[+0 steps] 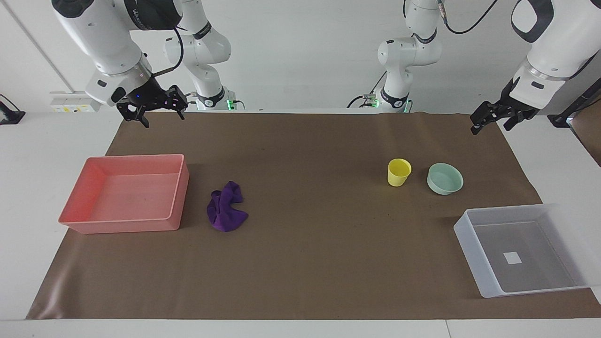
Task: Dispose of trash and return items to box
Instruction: 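Reach the bowl with the left gripper while the right gripper reaches the cloth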
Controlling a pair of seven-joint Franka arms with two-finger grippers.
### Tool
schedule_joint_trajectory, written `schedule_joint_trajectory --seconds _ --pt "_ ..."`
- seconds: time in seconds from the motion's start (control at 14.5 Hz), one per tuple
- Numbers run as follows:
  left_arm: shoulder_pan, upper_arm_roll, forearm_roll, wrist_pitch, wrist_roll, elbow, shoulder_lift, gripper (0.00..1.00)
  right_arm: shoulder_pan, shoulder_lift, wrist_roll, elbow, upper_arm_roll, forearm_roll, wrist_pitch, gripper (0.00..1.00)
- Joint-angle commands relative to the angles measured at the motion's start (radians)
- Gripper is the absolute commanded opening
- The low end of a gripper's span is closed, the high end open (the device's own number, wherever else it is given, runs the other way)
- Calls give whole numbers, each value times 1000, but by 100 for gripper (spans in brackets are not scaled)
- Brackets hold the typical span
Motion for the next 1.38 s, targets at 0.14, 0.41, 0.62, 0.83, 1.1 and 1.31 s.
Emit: schedule_joint_trajectory --seconds 0.14,0.41,0.62,0.83,1.1,1.31 --pt "-4 8 8 -36 27 29 6 100 -13 -16 -12 -6 -1 9 -4 100" --pt "-1 8 9 19 24 -52 -29 100 1 -14 -3 -22 2 9 69 100" --pt "46 17 8 389 6 -459 -181 100 16 42 23 -34 5 20 146 100" --pt "118 17 9 629 21 -655 -137 100 102 112 128 -80 5 22 281 100" --pt "123 17 9 876 10 -762 -5 100 159 171 187 -261 5 22 577 100" --pt "123 19 9 909 16 -790 35 1 160 184 178 -357 5 20 710 99"
